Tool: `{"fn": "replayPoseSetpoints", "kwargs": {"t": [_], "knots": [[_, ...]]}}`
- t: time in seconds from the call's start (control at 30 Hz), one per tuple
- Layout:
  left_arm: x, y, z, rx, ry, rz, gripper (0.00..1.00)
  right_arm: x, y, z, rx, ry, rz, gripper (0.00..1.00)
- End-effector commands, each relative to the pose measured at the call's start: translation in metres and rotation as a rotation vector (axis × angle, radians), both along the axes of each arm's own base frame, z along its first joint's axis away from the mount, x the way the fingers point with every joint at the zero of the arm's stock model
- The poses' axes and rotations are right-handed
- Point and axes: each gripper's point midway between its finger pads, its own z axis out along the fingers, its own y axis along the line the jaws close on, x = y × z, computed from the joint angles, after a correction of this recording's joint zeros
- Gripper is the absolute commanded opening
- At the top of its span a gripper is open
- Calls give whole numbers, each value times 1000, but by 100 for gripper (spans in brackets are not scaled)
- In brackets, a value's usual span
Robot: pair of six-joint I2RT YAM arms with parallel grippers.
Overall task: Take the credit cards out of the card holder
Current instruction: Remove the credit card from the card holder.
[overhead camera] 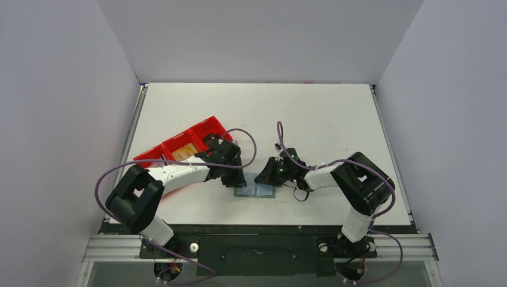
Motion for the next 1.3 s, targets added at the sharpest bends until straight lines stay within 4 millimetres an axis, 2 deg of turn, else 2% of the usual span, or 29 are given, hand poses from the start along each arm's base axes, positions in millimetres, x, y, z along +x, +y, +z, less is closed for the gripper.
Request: {"fn": "replayPoseSetpoints", "kwargs": {"t": [0.0, 1.27], "knots": [[12, 1, 9, 17, -45, -1, 25, -23, -46, -67, -252, 110, -51, 0], [4, 15, -7, 78, -18, -14, 27, -24, -49, -68, -255, 115, -54, 0]]}}
